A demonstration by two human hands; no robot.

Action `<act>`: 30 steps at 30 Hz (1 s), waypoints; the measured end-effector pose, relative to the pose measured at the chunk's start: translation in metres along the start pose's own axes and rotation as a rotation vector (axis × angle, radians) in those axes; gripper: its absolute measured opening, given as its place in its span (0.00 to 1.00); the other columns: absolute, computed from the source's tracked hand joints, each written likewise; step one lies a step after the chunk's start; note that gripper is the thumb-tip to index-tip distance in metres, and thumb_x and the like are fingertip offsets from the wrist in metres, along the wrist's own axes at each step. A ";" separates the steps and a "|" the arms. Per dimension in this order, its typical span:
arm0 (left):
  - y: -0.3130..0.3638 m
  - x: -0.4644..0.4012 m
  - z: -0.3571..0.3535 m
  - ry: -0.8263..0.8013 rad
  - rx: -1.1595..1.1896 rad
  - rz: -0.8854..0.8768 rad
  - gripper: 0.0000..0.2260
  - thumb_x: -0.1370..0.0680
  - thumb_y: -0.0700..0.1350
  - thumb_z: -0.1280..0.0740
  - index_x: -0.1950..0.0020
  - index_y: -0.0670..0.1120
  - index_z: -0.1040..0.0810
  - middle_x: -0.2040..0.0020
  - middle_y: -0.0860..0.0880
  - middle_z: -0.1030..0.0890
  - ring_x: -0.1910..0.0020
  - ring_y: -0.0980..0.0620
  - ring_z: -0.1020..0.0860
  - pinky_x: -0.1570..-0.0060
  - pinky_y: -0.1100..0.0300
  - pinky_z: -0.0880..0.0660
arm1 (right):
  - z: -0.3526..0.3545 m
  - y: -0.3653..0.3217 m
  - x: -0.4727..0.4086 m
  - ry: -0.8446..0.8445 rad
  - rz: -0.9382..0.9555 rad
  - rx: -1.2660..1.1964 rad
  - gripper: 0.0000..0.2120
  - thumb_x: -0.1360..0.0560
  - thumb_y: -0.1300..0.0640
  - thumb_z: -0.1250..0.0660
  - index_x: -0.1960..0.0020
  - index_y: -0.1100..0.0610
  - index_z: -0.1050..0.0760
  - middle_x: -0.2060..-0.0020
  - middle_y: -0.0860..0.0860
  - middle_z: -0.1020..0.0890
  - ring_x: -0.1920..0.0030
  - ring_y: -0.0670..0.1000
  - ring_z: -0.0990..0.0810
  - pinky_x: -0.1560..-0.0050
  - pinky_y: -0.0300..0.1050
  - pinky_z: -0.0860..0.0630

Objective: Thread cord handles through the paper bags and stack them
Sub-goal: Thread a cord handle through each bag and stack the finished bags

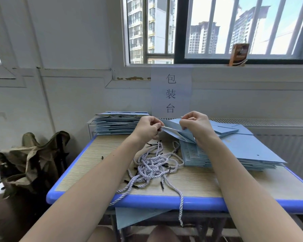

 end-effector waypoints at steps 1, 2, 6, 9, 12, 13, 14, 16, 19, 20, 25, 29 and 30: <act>0.000 0.000 -0.001 -0.013 -0.003 0.001 0.08 0.18 0.33 0.39 0.54 0.39 0.23 0.63 0.44 0.25 0.71 0.54 0.30 0.72 0.62 0.29 | 0.001 0.001 0.000 0.006 -0.001 -0.005 0.08 0.33 0.70 0.32 0.57 0.60 0.22 0.75 0.48 0.24 0.73 0.45 0.34 0.72 0.36 0.35; -0.001 0.000 -0.003 -0.026 -0.006 0.001 0.08 0.18 0.33 0.39 0.54 0.39 0.22 0.63 0.43 0.25 0.71 0.54 0.30 0.72 0.61 0.29 | 0.001 0.001 -0.001 0.011 -0.002 -0.009 0.08 0.33 0.70 0.32 0.57 0.60 0.22 0.75 0.48 0.23 0.73 0.45 0.33 0.71 0.37 0.35; -0.002 0.000 -0.007 -0.058 -0.003 -0.001 0.08 0.19 0.32 0.39 0.55 0.38 0.22 0.63 0.43 0.27 0.73 0.56 0.30 0.73 0.62 0.30 | 0.001 0.002 -0.001 0.019 0.001 -0.003 0.08 0.33 0.70 0.32 0.58 0.60 0.22 0.76 0.49 0.23 0.71 0.47 0.30 0.67 0.39 0.33; -0.002 0.002 -0.009 -0.084 0.004 0.004 0.07 0.19 0.32 0.39 0.53 0.36 0.22 0.64 0.43 0.27 0.73 0.55 0.30 0.73 0.62 0.30 | 0.002 0.002 -0.001 0.025 -0.004 0.000 0.08 0.33 0.70 0.32 0.58 0.60 0.22 0.74 0.50 0.23 0.69 0.49 0.29 0.66 0.40 0.32; 0.001 0.004 -0.010 -0.107 0.003 -0.007 0.06 0.19 0.31 0.39 0.53 0.35 0.22 0.65 0.43 0.27 0.74 0.56 0.30 0.73 0.62 0.30 | 0.003 0.003 -0.002 0.027 -0.009 0.003 0.08 0.34 0.70 0.33 0.58 0.60 0.22 0.72 0.53 0.23 0.68 0.49 0.30 0.65 0.41 0.31; 0.002 0.004 -0.011 -0.114 0.005 -0.011 0.06 0.19 0.32 0.39 0.53 0.35 0.22 0.65 0.43 0.27 0.74 0.56 0.29 0.73 0.62 0.30 | 0.003 0.003 -0.002 0.029 -0.010 0.004 0.08 0.34 0.70 0.33 0.57 0.61 0.22 0.71 0.54 0.24 0.67 0.50 0.30 0.64 0.41 0.31; 0.002 0.005 -0.012 -0.120 0.007 -0.013 0.06 0.19 0.32 0.38 0.53 0.35 0.22 0.65 0.43 0.27 0.74 0.56 0.29 0.73 0.62 0.30 | 0.004 0.004 -0.002 0.031 -0.012 0.007 0.08 0.35 0.70 0.33 0.57 0.60 0.22 0.70 0.56 0.24 0.66 0.51 0.30 0.63 0.41 0.30; 0.003 0.006 -0.012 -0.130 0.018 -0.014 0.06 0.19 0.31 0.39 0.52 0.35 0.22 0.64 0.43 0.28 0.74 0.56 0.30 0.73 0.62 0.30 | 0.005 0.005 -0.003 0.037 -0.016 0.013 0.08 0.35 0.69 0.33 0.57 0.60 0.22 0.69 0.56 0.24 0.65 0.51 0.29 0.63 0.42 0.30; 0.006 0.008 -0.013 -0.141 0.054 -0.019 0.06 0.19 0.31 0.39 0.52 0.34 0.23 0.64 0.43 0.28 0.73 0.55 0.31 0.73 0.62 0.31 | 0.005 0.006 -0.003 0.045 -0.028 0.029 0.08 0.35 0.69 0.33 0.58 0.60 0.22 0.69 0.54 0.23 0.66 0.50 0.29 0.64 0.41 0.31; 0.007 0.008 -0.013 -0.144 0.073 -0.022 0.06 0.19 0.31 0.39 0.52 0.34 0.23 0.64 0.43 0.28 0.73 0.55 0.32 0.73 0.63 0.31 | 0.005 0.006 -0.002 0.046 -0.033 0.035 0.08 0.35 0.69 0.33 0.59 0.59 0.22 0.69 0.54 0.23 0.67 0.50 0.29 0.64 0.41 0.32; 0.008 0.008 -0.015 -0.162 0.114 -0.029 0.06 0.19 0.31 0.39 0.51 0.34 0.23 0.63 0.43 0.28 0.72 0.54 0.33 0.73 0.63 0.32 | 0.007 0.007 -0.001 0.067 -0.047 0.049 0.08 0.35 0.69 0.33 0.59 0.59 0.22 0.68 0.53 0.22 0.65 0.50 0.27 0.63 0.41 0.31; 0.008 0.008 -0.016 -0.175 0.101 -0.033 0.05 0.19 0.31 0.39 0.50 0.34 0.23 0.63 0.43 0.27 0.72 0.55 0.31 0.73 0.64 0.31 | 0.007 0.004 -0.001 0.059 -0.033 0.066 0.10 0.35 0.70 0.33 0.56 0.60 0.22 0.70 0.52 0.24 0.65 0.50 0.27 0.62 0.42 0.29; 0.006 0.008 -0.017 -0.182 0.079 -0.033 0.05 0.19 0.31 0.38 0.50 0.34 0.23 0.63 0.43 0.27 0.72 0.56 0.30 0.72 0.64 0.30 | 0.004 0.004 -0.001 0.032 -0.028 0.083 0.11 0.35 0.71 0.33 0.56 0.60 0.22 0.70 0.52 0.24 0.65 0.50 0.26 0.62 0.43 0.28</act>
Point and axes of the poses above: each hand's wrist, its own x-axis away from the middle knuckle, its own z-axis out of the back of the hand, y = z × x, the point moved 9 cm from there along -x, towards the middle knuckle
